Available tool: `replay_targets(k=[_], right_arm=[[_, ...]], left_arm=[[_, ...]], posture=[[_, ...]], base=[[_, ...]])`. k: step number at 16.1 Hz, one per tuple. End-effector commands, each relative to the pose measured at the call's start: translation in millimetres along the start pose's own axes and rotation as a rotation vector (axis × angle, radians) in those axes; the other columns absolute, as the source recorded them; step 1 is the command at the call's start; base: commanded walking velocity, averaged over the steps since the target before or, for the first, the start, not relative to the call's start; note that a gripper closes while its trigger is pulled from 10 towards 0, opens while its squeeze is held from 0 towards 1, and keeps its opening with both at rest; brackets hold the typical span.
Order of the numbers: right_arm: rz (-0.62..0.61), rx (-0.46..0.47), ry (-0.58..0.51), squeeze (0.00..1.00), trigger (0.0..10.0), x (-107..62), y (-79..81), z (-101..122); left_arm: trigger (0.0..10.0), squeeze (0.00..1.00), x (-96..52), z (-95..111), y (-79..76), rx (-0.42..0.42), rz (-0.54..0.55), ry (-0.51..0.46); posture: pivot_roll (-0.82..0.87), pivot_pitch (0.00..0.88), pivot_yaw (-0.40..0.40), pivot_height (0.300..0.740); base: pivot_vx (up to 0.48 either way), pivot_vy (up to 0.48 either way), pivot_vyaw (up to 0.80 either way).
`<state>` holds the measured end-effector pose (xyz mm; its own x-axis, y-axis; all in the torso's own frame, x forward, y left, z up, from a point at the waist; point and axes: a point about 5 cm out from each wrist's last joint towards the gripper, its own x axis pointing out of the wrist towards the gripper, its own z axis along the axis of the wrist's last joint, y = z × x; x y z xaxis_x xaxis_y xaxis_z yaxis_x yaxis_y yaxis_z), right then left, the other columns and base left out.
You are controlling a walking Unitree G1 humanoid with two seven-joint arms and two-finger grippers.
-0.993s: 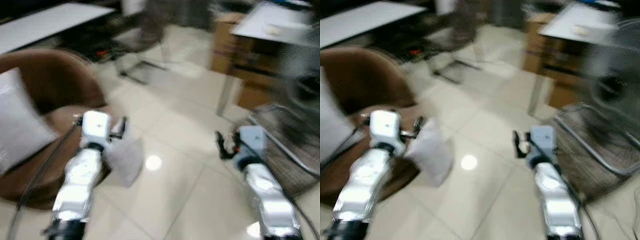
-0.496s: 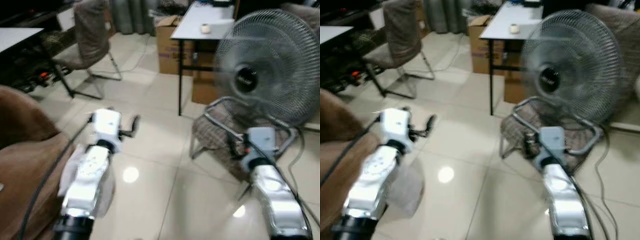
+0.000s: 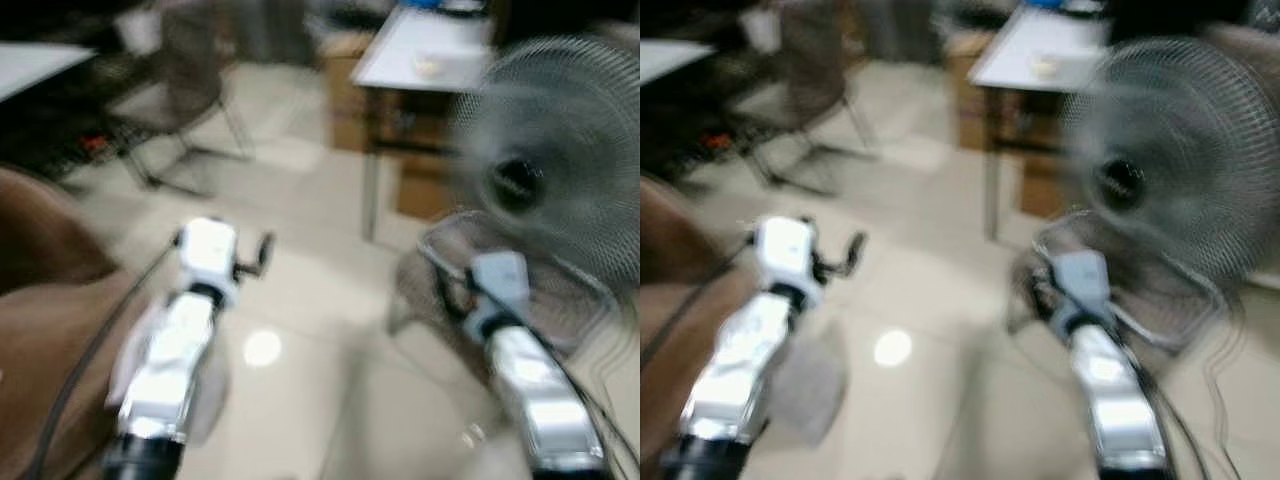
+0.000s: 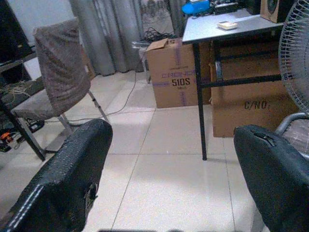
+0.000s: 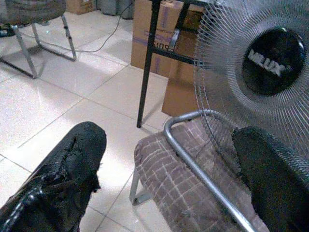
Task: Move the pillow to the sofa from floor
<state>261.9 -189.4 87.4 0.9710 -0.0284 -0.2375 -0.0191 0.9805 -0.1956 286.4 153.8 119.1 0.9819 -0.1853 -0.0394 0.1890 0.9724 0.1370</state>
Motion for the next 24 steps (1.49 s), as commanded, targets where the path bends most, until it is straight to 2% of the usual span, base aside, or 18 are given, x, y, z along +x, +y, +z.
replay_targets(k=[1,6,7,20,24], right_arm=[[0.032,0.006,-0.034,0.00,10.0,2.4,9.2,9.0],[0.031,-0.001,-0.034,0.00,10.0,3.8,9.3,8.7],[0.014,0.020,-0.037,0.00,10.0,4.1,8.8,8.5],[0.047,-0.016,-0.042,0.00,10.0,6.3,13.1,8.7],[0.071,-0.029,-0.045,0.00,10.0,7.2,16.1,9.0]], left_arm=[[10.0,0.45,-2.0,0.4,11.1,0.018,0.035,0.003],[10.0,0.45,-2.0,0.5,11.3,0.019,0.036,0.003],[10.0,0.45,-1.8,0.7,11.4,0.020,0.035,0.003],[10.0,0.46,-2.0,1.3,12.1,0.021,0.034,0.002],[10.0,0.45,-2.4,0.9,11.5,0.019,0.032,0.004]], posture=[[0.04,0.000,0.076,0.740],[0.04,0.000,0.075,0.740],[0.04,0.000,0.075,0.740],[0.04,0.000,0.074,0.740],[0.05,0.000,0.068,0.740]], base=[[0.319,0.000,0.80],[0.316,0.000,0.80],[0.315,0.000,0.00],[0.314,0.000,0.00],[0.310,0.000,0.76]])
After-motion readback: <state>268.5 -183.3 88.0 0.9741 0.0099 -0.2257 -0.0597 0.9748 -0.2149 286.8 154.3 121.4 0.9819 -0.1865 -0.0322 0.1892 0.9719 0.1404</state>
